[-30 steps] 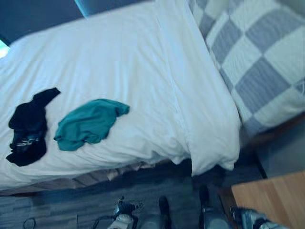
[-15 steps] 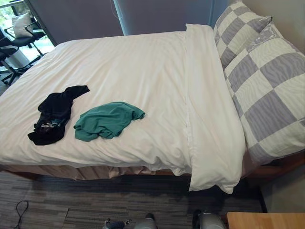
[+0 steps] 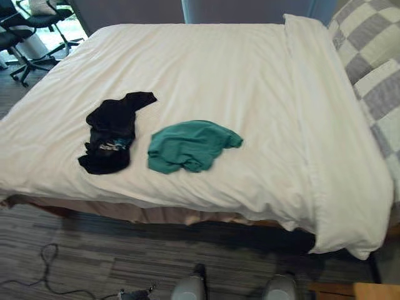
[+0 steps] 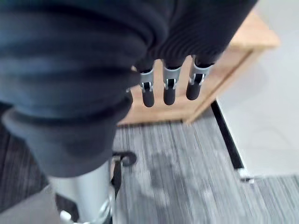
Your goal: Tidy up the quilt and then pick up the clothes from the bed and put them into the laundry hamper.
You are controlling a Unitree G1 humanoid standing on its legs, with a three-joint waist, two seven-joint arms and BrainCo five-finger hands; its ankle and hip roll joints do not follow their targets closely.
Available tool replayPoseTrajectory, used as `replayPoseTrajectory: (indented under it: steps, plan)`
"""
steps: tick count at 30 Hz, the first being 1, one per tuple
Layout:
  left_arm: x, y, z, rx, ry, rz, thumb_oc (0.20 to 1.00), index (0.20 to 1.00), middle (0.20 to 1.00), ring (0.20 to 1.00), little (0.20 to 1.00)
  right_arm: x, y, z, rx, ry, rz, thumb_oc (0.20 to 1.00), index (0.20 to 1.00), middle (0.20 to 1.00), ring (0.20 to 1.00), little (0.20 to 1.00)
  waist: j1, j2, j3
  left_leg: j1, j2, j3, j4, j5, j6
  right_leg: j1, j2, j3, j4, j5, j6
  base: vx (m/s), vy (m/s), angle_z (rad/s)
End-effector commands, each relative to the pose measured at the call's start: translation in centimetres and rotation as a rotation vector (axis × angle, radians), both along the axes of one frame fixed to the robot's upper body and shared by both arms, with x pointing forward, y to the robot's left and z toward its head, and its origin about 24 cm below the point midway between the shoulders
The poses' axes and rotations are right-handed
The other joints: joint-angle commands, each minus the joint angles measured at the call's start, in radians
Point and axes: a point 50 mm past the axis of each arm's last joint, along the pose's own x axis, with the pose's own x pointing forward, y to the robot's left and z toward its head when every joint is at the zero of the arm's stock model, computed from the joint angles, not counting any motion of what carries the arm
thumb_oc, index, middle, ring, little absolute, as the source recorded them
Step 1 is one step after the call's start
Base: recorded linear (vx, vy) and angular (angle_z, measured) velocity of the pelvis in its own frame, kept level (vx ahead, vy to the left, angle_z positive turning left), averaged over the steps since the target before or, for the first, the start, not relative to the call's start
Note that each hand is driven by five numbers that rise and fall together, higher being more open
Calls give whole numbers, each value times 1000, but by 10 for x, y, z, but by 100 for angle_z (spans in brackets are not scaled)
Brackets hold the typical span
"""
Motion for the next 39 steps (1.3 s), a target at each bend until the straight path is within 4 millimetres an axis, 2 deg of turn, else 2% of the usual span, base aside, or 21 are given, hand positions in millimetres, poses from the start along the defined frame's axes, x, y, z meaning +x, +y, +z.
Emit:
replayPoseTrajectory:
  steps: [1, 3, 4, 6, 7, 9, 10, 11, 13, 14, 15, 17, 21, 23, 25, 26, 29, 32, 34, 36, 39]
  plan:
    - [24, 9, 9, 4, -56, -44, 1000, 1000, 1000, 1000, 1000, 36, -12, 9, -67, -87, 91, 1000, 1000, 1000, 1000, 1000, -22, -22, 37, 33, 68, -8, -58, 11, -26, 90, 110, -89, -115, -9, 45, 83, 208, -15]
    - [32, 3, 9, -7, -69, -47, 1000, 1000, 1000, 1000, 1000, 47, -7, 9, -53, -112, 131, 1000, 1000, 1000, 1000, 1000, -29, -39, 49, 65, 18, 16, -98, -4, -13, 34, 213, -159, -145, -27, 51, -16, 189, -50]
    - [53, -8, 14, -6, -132, -70, 1000, 1000, 1000, 1000, 1000, 61, -2, 11, -23, -154, 132, 1000, 1000, 1000, 1000, 1000, -52, -47, 79, 77, -42, 3, -120, -27, 13, -51, 282, -167, -146, -6, 41, -110, 149, -44]
    - [71, -19, 17, -42, -169, -151, 1000, 1000, 1000, 1000, 1000, 66, 0, 12, -12, -182, 108, 1000, 1000, 1000, 1000, 1000, -65, -44, 91, 59, -65, -3, -103, -41, 24, -40, 301, -146, -173, -30, 19, -138, 101, 11]
    - [90, -38, 24, 94, -200, -393, 1000, 1000, 1000, 1000, 1000, 71, -2, 14, -8, -192, 100, 1000, 1000, 1000, 1000, 1000, -83, -35, 85, 20, -80, 10, -47, -64, 32, -28, 316, -125, -197, -56, -15, -78, 127, 47]
    - [88, -39, 24, 78, -209, -380, 1000, 1000, 1000, 1000, 1000, 69, -6, 15, -42, -185, 99, 1000, 1000, 1000, 1000, 1000, -96, -30, 87, -1, -73, 50, 20, -93, 23, -7, 294, -140, -196, -79, -28, 45, 176, 91]
    - [85, -38, 22, 33, -212, -298, 1000, 1000, 1000, 1000, 1000, 68, -8, 15, -57, -180, 91, 1000, 1000, 1000, 1000, 1000, -97, -31, 93, -30, -62, 70, 165, -98, 14, 11, 267, -156, -190, -88, -40, 232, 282, 100]
    - [75, -29, 18, -24, -199, -125, 1000, 1000, 1000, 1000, 1000, 64, -6, 13, -44, -175, 59, 1000, 1000, 1000, 1000, 1000, -95, -33, 89, -68, 6, 70, 259, -58, -1, 53, 252, -141, -196, -93, -52, 287, 283, 85]
    - [71, -28, 16, -37, -170, -145, 1000, 1000, 1000, 1000, 1000, 62, -3, 12, -36, -167, 70, 1000, 1000, 1000, 1000, 1000, -102, -36, 75, -47, 52, 70, 219, -24, -11, 67, 251, -124, -203, -92, -46, 307, 267, 18]
    - [58, -33, 10, -30, -137, -125, 1000, 1000, 1000, 1000, 1000, 59, 0, 10, -37, -152, 96, 1000, 1000, 1000, 1000, 1000, -98, -38, 51, -10, 108, 29, 117, 36, -35, 85, 252, -82, -215, -90, -31, 249, 227, -15]
    - [57, -33, 9, -29, -136, -116, 1000, 1000, 1000, 1000, 1000, 59, 0, 10, -38, -151, 97, 1000, 1000, 1000, 1000, 1000, -98, -38, 46, -9, 112, 25, 107, 42, -37, 84, 252, -77, -218, -87, -30, 351, 349, -26]
    - [38, -26, 6, 1, -132, -28, 1000, 1000, 1000, 1000, 1000, 54, 1, 9, -53, -131, 117, 1000, 1000, 1000, 1000, 1000, -86, -42, 20, 41, 193, -71, -14, 101, -76, 94, 250, -1, -215, -97, -8, 329, 435, -24]
    - [36, -19, 8, 81, -114, -151, 1000, 1000, 1000, 1000, 1000, 60, -7, 12, -101, -172, 103, 1000, 1000, 1000, 1000, 1000, -75, -44, 12, 47, 269, -166, -33, 114, -97, 89, 245, 89, -153, -141, 12, 187, 480, -43]
    - [32, -18, 7, 115, -91, -161, 1000, 1000, 1000, 1000, 1000, 71, -9, 16, -118, -218, 123, 1000, 1000, 1000, 1000, 1000, -63, -54, 10, 48, 244, -196, -4, 25, -90, 88, 216, 119, -134, -144, 31, 66, 566, -55]
    - [36, -14, 8, 110, -77, -183, 1000, 1000, 1000, 1000, 1000, 75, -14, 19, -144, -239, 87, 1000, 1000, 1000, 1000, 1000, -71, -54, 8, 36, 221, -155, 32, -27, -76, 105, 160, 107, -133, -131, 41, 34, 664, -94]
    - [40, -12, 9, 106, -74, -198, 1000, 1000, 1000, 1000, 1000, 73, -15, 19, -147, -240, 61, 1000, 1000, 1000, 1000, 1000, -74, -52, 6, 28, 206, -146, 40, -28, -72, 110, 140, 105, -137, -110, 43, 36, 693, -48]
    - [54, -1, 18, 137, -109, -266, 1000, 1000, 1000, 1000, 1000, 69, -15, 18, -121, -256, 17, 1000, 1000, 1000, 1000, 1000, -65, -47, 12, 37, 128, -125, -6, -15, -59, 80, 61, 112, -135, 127, 51, 46, 532, 49]
    - [43, 12, 17, 108, -125, -101, 1000, 1000, 1000, 1000, 1000, 73, -8, 17, -99, -258, 75, 1000, 1000, 1000, 1000, 1000, -27, -34, 13, 69, 102, -57, -46, -8, -41, 54, 30, 21, -109, 157, 57, 60, 385, 12]
    - [35, 18, 17, 109, -100, -38, 1000, 1000, 1000, 1000, 1000, 73, 0, 14, -66, -243, 64, 1000, 1000, 1000, 1000, 1000, -20, -45, 4, 72, 71, -45, -73, -11, -18, 56, 155, -37, -123, 46, 57, 80, 296, -83]
    - [34, 17, 15, 102, -82, 6, 1000, 1000, 1000, 1000, 1000, 75, 3, 14, -54, -246, 49, 1000, 1000, 1000, 1000, 1000, -19, -56, 6, 77, 44, -32, -88, -8, -16, 71, 223, -93, -173, -29, 43, 36, 153, -5]
    - [34, 10, 13, 71, -91, 104, 1000, 1000, 1000, 1000, 1000, 81, 7, 15, -51, -254, 39, 1000, 1000, 1000, 1000, 1000, -20, -63, 18, 74, 4, -50, -109, -7, -3, 57, 262, -75, -196, -38, 29, -44, 96, 29]
